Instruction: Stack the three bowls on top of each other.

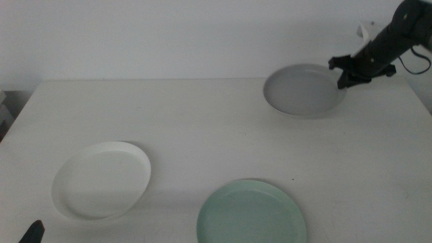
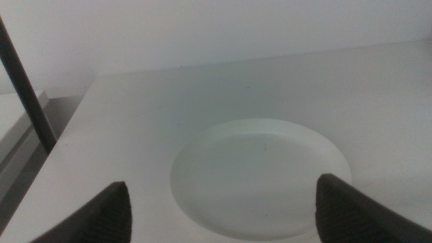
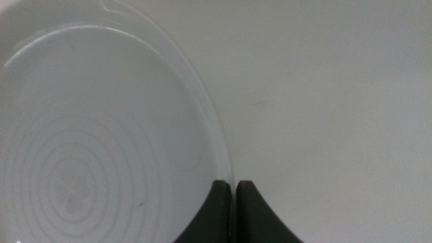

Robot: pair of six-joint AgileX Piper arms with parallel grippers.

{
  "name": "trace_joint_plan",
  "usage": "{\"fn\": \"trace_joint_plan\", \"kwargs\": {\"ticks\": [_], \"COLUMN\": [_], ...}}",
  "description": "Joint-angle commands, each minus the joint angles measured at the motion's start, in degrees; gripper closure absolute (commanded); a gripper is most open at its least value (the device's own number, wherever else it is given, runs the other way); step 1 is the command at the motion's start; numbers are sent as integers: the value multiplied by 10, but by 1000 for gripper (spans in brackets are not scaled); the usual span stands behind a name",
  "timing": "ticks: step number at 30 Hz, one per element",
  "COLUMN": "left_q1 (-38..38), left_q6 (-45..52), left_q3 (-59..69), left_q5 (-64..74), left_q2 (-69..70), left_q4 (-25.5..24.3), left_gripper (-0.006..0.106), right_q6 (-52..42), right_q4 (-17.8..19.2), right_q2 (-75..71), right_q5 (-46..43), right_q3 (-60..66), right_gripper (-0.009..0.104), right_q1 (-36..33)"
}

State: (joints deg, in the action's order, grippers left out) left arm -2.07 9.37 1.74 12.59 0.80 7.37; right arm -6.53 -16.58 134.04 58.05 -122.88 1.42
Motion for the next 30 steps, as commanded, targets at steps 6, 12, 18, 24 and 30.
{"fn": "trace_joint_plan", "kwargs": {"ticks": [6,12,18,24,30], "left_q1": [-2,-2,-2,-2,-2], "left_q6": [-4,-4,-4,-4,-4], "left_q3": [-2,-2,-2,-2,-2], "left_q5": [-41,-41,-41,-41,-41], "left_q2": [7,7,7,7,7], "left_q4": [2,2,2,2,2], "left_gripper": [-5,-5,-5,-5,-5], "right_q6": [-19,-20,-19,-13,-16], "right_q4": [-37,-54,-78,-84,-97], "right_q2": [-276,-437,-502,-498,-489], "right_q5": [-124,-196,-237,-297,-303], "right_q3": [270,503,646,709,735], "right_gripper": [96,96,96,96,96], "right_q1": [-48,-97,-175,-229,-238]}}
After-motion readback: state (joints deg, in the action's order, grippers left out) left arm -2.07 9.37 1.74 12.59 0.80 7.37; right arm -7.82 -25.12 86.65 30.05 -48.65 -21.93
